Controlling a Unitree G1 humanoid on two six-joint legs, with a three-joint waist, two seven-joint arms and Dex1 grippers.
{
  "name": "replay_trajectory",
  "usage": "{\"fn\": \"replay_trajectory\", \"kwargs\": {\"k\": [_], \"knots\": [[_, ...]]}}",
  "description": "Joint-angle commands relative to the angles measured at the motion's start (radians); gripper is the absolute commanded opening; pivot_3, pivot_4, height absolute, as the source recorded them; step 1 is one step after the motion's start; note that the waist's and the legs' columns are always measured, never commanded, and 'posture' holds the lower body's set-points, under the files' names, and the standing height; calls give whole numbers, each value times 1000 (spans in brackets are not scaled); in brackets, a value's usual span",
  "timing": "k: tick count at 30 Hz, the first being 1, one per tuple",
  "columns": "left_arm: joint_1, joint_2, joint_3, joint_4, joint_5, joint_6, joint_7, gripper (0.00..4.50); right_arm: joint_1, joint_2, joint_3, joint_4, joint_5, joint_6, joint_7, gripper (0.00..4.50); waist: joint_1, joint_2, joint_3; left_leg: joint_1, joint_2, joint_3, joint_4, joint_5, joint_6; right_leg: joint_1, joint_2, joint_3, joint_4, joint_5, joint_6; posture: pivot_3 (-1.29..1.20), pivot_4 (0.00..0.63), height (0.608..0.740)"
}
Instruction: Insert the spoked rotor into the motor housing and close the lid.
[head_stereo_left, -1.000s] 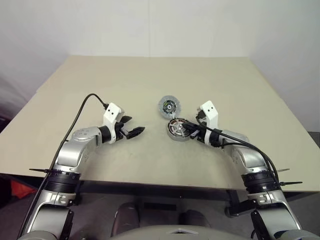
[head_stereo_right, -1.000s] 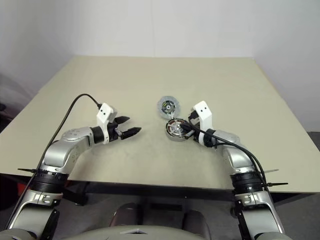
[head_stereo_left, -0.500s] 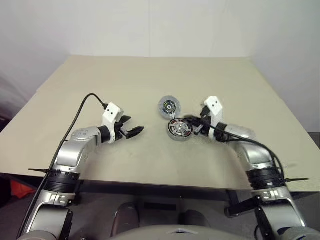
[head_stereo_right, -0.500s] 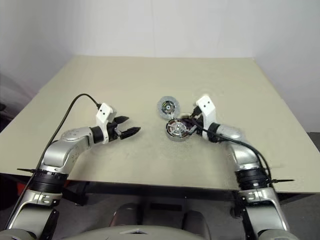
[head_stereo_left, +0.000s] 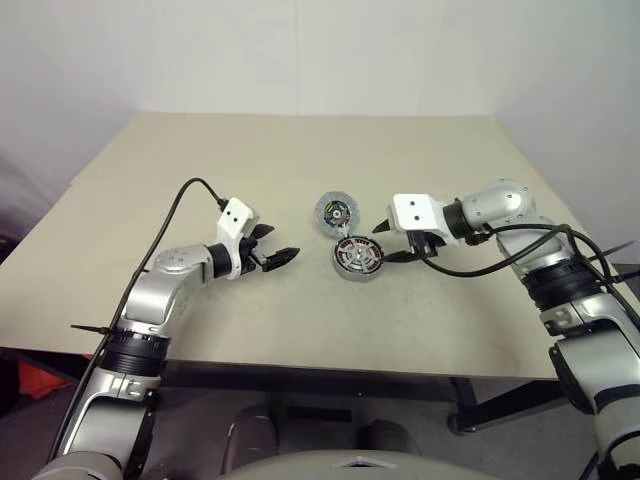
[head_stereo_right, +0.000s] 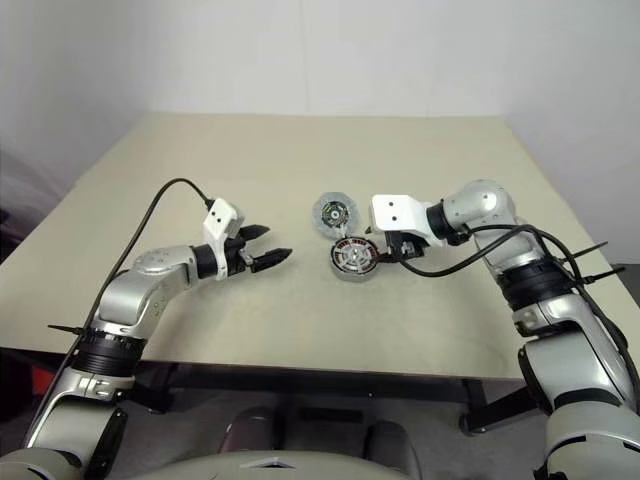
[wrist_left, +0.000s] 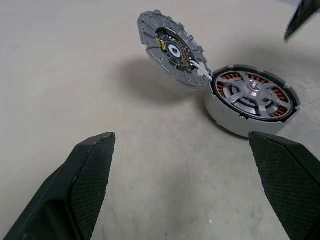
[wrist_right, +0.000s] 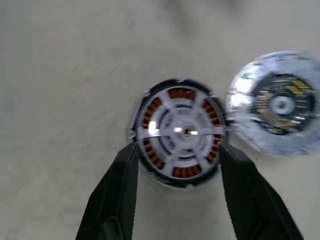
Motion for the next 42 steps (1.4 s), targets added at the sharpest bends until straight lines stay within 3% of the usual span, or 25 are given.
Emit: {"fn": "replay_trajectory", "kwargs": {"k": [1,19,42], "knots": [[-3,-4,9,-37,4,-14,13,4500,-63,31,30,108,-45,-104,49,2604,0,0,0,-1,0,0,0,0,0,0,0,0,0,0,0,0,0,740],[19,0,23,-56,1,-12,37,4500,-135,107,86,390,-179,-325,95,2604,-1,0,0,-6,0,-1,7,-2,3,-3,0,-1,1,1,-2,0,0,740],[18,-2,28,-39,2,-19,43,4500,-128,69,125,320,-224,-436,151,2604,-1,0,0,-9,1,-2,13,-4,7,-2,0,-1,2,1,-2,0,0,740]]}}
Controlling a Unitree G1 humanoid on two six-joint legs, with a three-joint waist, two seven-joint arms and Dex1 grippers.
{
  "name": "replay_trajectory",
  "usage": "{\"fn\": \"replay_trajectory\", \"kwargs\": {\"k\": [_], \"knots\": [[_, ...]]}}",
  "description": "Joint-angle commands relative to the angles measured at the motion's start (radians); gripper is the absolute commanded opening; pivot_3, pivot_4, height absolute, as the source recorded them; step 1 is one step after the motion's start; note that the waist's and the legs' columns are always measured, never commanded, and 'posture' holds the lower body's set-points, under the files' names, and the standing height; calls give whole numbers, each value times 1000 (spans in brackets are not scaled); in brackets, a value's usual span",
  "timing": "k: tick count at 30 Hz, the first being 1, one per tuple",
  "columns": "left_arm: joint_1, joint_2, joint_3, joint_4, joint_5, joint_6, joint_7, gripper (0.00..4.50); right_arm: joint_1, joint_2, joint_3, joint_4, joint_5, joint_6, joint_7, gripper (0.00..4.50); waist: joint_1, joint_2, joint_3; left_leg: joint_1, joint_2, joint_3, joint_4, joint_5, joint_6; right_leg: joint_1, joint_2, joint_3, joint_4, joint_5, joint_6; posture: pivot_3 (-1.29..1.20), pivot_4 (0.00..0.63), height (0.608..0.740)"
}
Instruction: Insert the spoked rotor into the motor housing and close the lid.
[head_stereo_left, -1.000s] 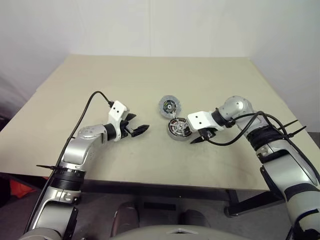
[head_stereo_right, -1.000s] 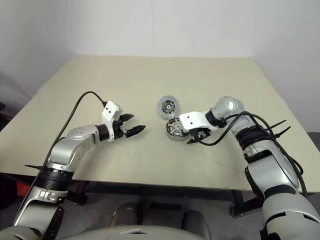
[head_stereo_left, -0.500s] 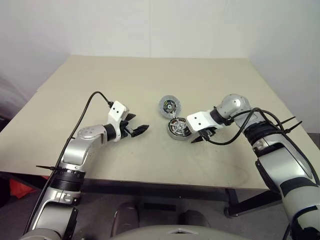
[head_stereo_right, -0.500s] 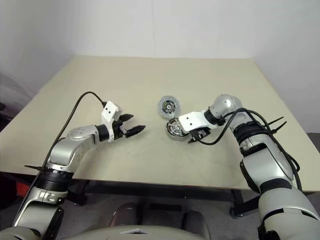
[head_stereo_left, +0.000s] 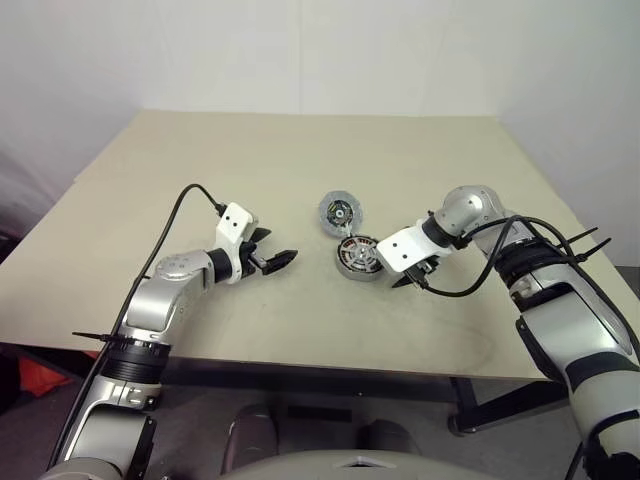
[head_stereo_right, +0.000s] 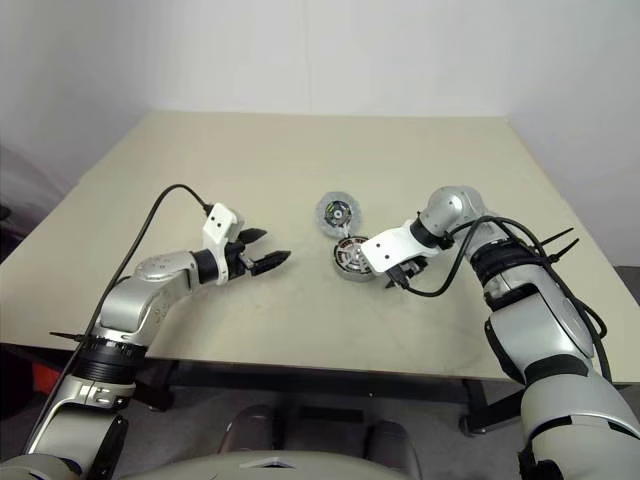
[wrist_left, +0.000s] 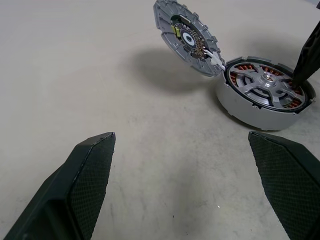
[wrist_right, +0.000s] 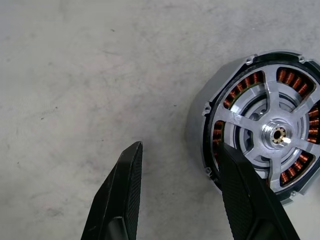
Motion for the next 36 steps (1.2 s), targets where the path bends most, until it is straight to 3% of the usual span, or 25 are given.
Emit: {"fn": "replay_trajectory", "kwargs": {"k": [1,8,11,17,29,32,36], "knots": [[-17,7,25,-20,-1,-19,0,4500,11,-5,17,-29,-10,-7,41,2604,-1,0,0,0,0,0,0,0,0,0,0,0,0,0,0,0,0,740],[-19,8,26,-18,0,-21,0,4500,-1,16,30,-18,-47,-6,4,2604,-2,-1,0,0,0,0,0,0,0,0,1,0,0,0,0,0,0,740],[-11,8,27,-24,0,-20,3,4500,-8,25,33,-1,-72,-15,-32,1961,-2,-1,-1,1,0,0,1,0,0,0,2,0,0,0,0,0,0,740],[-4,5,26,-30,0,-19,9,4500,-23,43,37,37,-115,-27,-102,30,-3,-3,-2,1,1,0,1,0,0,0,5,0,0,0,0,0,0,740],[-2,1,26,-29,-1,-22,17,4500,-40,56,7,48,-107,-19,-141,30,-24,-4,-2,4,5,-1,1,1,-3,2,11,3,0,2,-3,0,0,740],[1,-3,25,-26,-1,-24,19,4500,8,68,-55,-94,2,172,-77,30,-25,-3,-2,4,7,-1,1,1,-3,2,12,2,0,2,-4,0,0,740],[8,-13,21,-30,0,-24,27,4500,114,26,-110,-472,149,561,61,30,-20,-1,0,2,8,-1,0,1,-3,0,14,2,-1,3,-4,0,0,740]]}}
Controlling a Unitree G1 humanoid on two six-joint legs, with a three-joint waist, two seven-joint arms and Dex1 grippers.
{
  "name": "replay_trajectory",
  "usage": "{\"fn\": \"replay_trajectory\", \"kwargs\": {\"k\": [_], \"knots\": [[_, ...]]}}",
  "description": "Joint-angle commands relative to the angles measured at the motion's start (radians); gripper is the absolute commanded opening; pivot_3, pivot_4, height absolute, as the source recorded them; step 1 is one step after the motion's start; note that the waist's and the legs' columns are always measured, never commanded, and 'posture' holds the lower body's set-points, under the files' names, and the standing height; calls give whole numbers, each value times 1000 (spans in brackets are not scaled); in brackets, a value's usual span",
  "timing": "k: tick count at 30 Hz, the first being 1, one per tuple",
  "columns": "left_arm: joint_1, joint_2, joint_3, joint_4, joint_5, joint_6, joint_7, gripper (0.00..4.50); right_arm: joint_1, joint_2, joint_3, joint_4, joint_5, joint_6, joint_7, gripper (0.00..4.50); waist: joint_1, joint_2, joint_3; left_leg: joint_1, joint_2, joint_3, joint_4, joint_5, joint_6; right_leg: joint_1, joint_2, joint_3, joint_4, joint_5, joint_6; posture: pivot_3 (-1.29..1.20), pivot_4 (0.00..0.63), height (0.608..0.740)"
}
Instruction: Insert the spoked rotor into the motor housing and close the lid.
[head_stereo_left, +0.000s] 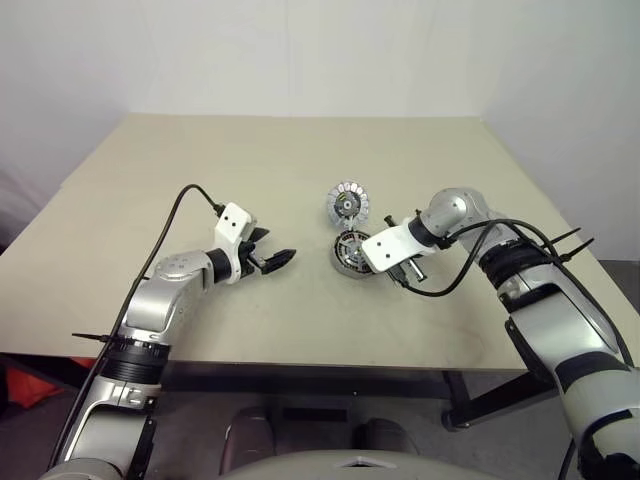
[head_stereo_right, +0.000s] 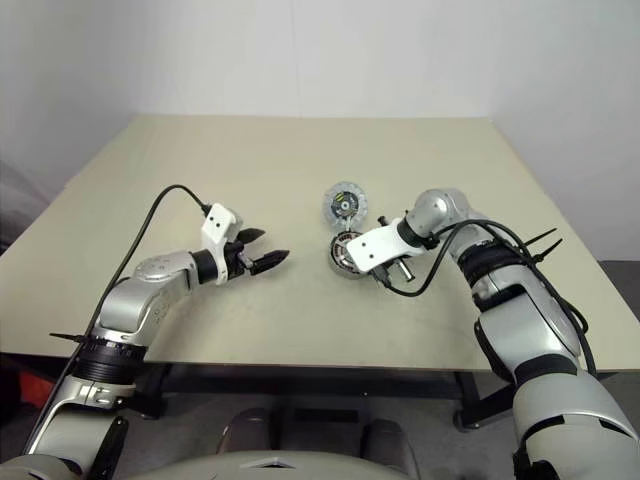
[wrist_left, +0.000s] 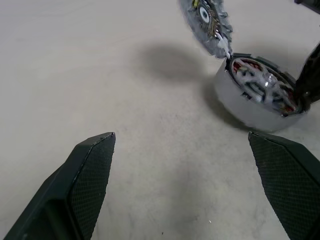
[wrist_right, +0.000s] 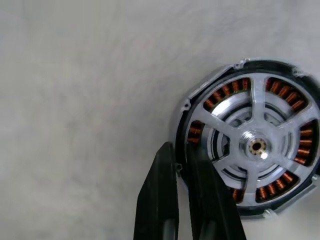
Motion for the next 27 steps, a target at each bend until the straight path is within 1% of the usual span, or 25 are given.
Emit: {"fn": "replay_trajectory", "kwargs": {"k": [1,3,5,8,11,13,15,19,21,23,25,27], "knots": [[0,-7,17,-34,-2,-19,9,4500,35,-45,-58,-320,128,289,99,30,4,1,1,-2,0,0,-1,0,0,-2,0,0,0,0,0,0,0,740],[10,-14,16,-37,-2,-20,15,4500,50,-77,-65,-433,110,423,75,30,8,2,1,-8,0,0,-1,1,0,-8,0,-1,0,0,0,0,0,740],[20,-22,15,-42,-3,-20,20,4500,38,-92,-62,-504,108,589,60,30,14,2,1,-11,1,0,-1,1,-1,-12,0,-1,1,0,0,0,0,740],[34,-34,13,-52,-4,-18,28,4500,0,-89,-56,-537,103,777,20,30,21,2,1,-10,1,0,-1,1,-1,-11,0,0,1,0,0,0,0,740],[51,-49,7,-65,-1,-19,41,4500,-46,-82,-37,-548,94,1003,-17,30,24,2,1,-9,1,0,-1,2,-3,-11,0,0,2,1,-1,0,0,740],[59,-56,6,-75,-1,-17,49,4500,-47,-107,-17,-592,115,1100,6,30,29,2,1,-9,1,0,-1,2,-4,-11,0,0,2,1,-1,0,0,740],[71,-58,11,-82,-2,-17,53,4500,-60,-124,6,-650,147,1242,20,30,31,2,1,-9,1,0,-1,2,-4,-11,0,0,1,1,-1,0,0,740],[91,-59,14,-99,-5,-14,63,4500,-121,-126,49,-709,241,1519,-1,30,28,2,1,-9,1,0,-6,4,-6,-12,0,0,1,1,-1,0,0,740],[100,-58,20,-109,-8,-10,68,4500,-156,-126,74,-719,292,1649,-34,30,27,2,1,-7,1,0,-10,5,-9,-13,1,0,1,1,-1,0,0,740],[113,-57,22,-121,-9,-7,72,4500,-208,-95,86,-694,342,1798,-97,30,28,2,1,-5,1,0,-12,7,-11,-13,2,0,1,1,-1,0,0,740],[127,-57,22,-135,-10,-4,77,4500,-247,-44,84,-612,367,1854,-188,30,27,2,1,-4,1,0,-13,8,-13,-12,3,0,1,1,-1,0,0,740],[137,-55,27,-150,-12,3,84,4500,-257,5,81,-531,373,1859,-286,30,27,2,1,-2,1,0,-13,8,-13,-12,3,2,1,1,-2,0,0,740]]}}
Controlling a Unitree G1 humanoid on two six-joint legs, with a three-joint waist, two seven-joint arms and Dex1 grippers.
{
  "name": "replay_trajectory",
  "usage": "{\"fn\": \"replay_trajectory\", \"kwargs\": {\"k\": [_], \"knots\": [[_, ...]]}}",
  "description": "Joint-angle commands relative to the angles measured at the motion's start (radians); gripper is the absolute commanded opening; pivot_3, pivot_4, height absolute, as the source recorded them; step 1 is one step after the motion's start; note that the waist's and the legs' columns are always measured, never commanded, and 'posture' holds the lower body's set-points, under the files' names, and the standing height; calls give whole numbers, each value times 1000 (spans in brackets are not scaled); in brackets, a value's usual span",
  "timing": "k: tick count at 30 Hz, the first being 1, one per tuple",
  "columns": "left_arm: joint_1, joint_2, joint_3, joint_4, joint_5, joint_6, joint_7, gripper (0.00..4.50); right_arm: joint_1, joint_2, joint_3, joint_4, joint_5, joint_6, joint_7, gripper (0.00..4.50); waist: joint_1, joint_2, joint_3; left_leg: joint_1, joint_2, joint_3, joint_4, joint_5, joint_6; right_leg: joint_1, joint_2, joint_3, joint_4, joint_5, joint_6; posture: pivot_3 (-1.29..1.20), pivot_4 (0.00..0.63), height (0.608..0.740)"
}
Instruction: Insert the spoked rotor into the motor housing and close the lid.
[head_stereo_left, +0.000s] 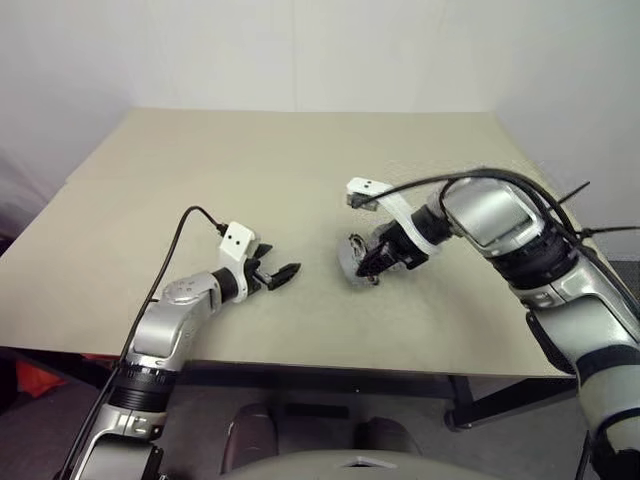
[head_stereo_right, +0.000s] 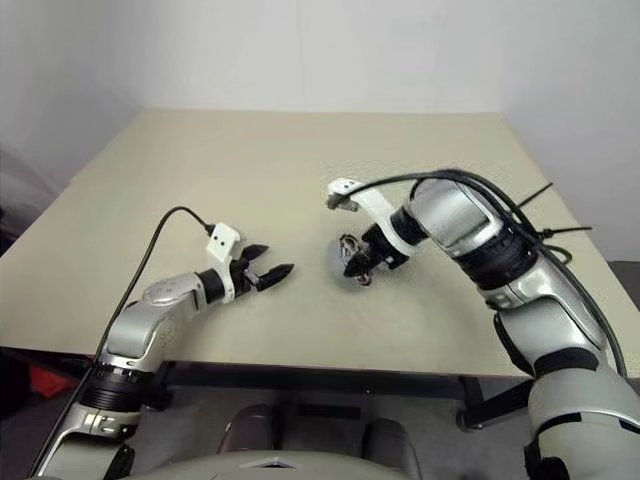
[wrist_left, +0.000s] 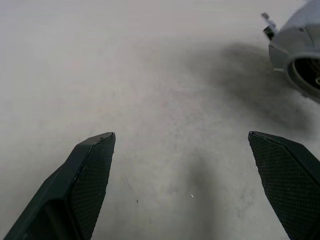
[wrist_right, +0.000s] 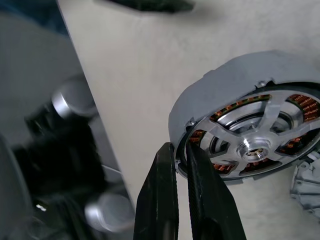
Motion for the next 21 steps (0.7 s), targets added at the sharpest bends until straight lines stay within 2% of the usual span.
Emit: {"fn": "replay_trajectory", "kwargs": {"k": [1,8,11,14,17,21], "knots": [[6,6,26,-66,-13,4,13,4500,-43,63,-28,109,16,34,-166,30,1,0,0,0,0,0,0,0,-1,1,0,0,0,0,0,0,0,740],[34,28,52,-105,-19,25,22,4500,-14,154,-19,247,69,34,-393,30,17,0,0,2,-1,0,-2,4,-7,4,-1,0,-1,0,0,0,0,740],[56,30,51,-125,-17,32,29,4500,-51,225,-82,365,82,34,-491,30,27,0,0,5,-2,0,-2,4,-7,6,-2,0,-1,0,0,0,0,740],[65,26,48,-139,-18,39,36,4500,-88,293,-166,469,84,34,-590,30,28,0,0,8,-2,-1,-3,5,-9,9,-2,1,-2,-4,7,0,0,740],[71,20,41,-149,-17,44,42,4500,-143,384,-343,592,44,34,-733,30,25,0,0,11,-3,-1,-4,5,-9,9,-2,1,-1,-4,8,0,0,740],[75,18,33,-151,-12,42,45,4500,-166,445,-487,635,1,27,-870,30,25,0,0,11,-3,-2,-9,8,-14,6,-1,1,-1,-4,9,0,0,740]]}}
